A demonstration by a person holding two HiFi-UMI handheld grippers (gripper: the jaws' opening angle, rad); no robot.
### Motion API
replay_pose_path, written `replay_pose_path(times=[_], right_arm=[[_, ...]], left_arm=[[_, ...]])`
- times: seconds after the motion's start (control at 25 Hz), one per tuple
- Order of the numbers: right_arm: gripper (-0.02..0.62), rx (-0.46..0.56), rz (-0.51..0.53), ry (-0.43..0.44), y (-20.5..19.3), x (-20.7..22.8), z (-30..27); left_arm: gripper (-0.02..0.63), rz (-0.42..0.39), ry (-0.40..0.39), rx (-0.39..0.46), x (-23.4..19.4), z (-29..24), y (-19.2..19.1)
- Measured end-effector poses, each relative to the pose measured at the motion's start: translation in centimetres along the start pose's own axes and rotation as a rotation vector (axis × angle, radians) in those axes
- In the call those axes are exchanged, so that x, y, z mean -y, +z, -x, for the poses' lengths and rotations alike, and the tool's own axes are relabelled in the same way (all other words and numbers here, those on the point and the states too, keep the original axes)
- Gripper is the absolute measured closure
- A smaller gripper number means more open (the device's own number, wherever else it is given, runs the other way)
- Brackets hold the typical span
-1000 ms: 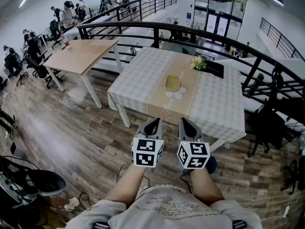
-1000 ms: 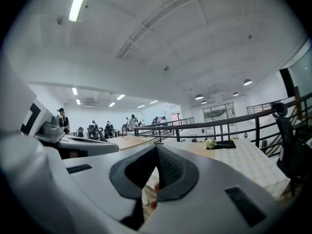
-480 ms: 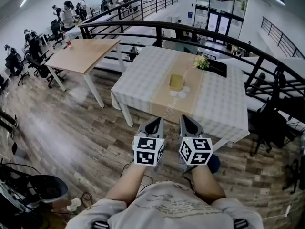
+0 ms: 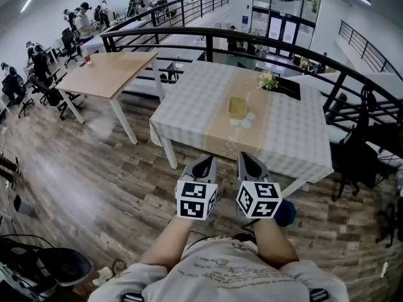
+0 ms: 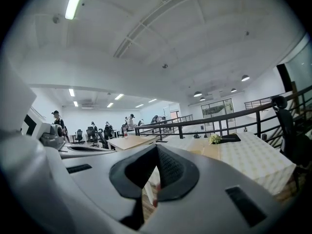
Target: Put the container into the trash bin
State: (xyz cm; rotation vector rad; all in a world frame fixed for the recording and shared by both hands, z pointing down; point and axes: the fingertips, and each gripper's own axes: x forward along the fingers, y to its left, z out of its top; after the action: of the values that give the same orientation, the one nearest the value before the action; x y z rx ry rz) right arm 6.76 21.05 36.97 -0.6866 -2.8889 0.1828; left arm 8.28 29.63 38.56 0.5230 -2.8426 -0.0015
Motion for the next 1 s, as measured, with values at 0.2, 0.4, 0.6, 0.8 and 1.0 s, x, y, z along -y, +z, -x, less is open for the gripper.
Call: replay_pose_path(times=[0.2, 0.4, 0.6, 0.8, 1.0], right_arm=[[0.594, 0.005, -0.006, -0.016, -0.7, -1.0, -0.1], [0.592, 0.012, -0.022, -0.017, -0.8, -1.5, -1.3], [0.592, 0.0, -0.016, -0.001, -1.0, -1.2, -3.6], [0.593, 0.007, -0.023, 0.018, -0.6, -0.1, -7.1], [0.592, -0.003, -0.043, 0.024, -0.9, 2.4, -10.9]], left_arm=[[0.601, 0.015, -0.018, -0.016, -1.3, 0.6, -1.2], [0.601, 0.022, -0.009, -0.029, -2.7, 0.6, -1.8], [0.601, 0.013, -0.006, -0.046, -3.7, -0.9, -2.2], [0.601, 0.007, 0.011, -0.046, -5.5, -3.7, -1.9], [0.601, -0.001, 0.016, -0.057, -6.6, -7.9, -1.7]])
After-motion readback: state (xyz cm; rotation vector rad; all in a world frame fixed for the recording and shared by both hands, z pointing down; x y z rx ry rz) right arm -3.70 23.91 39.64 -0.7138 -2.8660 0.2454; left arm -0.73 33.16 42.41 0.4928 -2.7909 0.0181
